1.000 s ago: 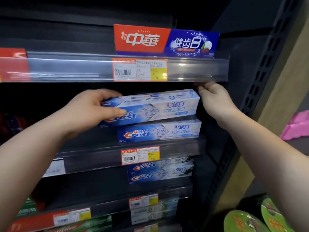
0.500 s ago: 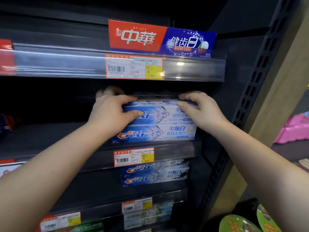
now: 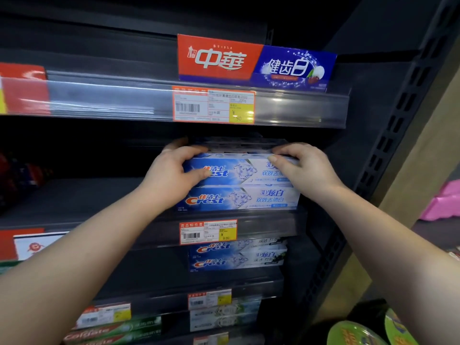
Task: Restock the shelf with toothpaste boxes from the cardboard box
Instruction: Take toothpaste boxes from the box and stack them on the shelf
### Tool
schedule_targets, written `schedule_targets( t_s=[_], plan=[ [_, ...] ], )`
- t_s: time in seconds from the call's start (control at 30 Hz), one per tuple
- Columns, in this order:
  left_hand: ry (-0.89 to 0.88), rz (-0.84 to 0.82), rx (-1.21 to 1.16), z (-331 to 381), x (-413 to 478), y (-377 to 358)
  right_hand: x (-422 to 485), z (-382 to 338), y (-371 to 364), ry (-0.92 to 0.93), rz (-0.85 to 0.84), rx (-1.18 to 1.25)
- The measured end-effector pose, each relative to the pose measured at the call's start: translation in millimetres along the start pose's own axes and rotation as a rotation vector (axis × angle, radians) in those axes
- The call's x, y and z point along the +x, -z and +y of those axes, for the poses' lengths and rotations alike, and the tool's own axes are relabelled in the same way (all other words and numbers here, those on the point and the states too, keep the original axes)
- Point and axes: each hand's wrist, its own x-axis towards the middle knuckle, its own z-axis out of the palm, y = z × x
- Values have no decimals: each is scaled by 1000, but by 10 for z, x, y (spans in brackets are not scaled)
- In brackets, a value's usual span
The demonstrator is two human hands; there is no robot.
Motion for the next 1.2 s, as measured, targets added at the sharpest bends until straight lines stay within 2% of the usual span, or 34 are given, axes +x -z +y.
schedule_targets(
  t_s=[0.3, 0.5, 0.73, 0.93, 1.2],
  plan=[
    [33, -39, -58, 68, -4, -19, -13, -75, 67, -38, -73, 0],
    [115, 50, -33, 97, -145, 68, -17, -101, 74, -10, -49, 7],
    [180, 193, 58, -55, -867, 420, -297, -449, -111, 192, 26, 28],
    [362, 156, 164, -558, -1783, 919, -625, -1099, -540, 379, -201, 123],
    [820, 53, 267, -1307, -3524, 2170, -1638, -2516, -1702, 514, -670, 127]
  ],
)
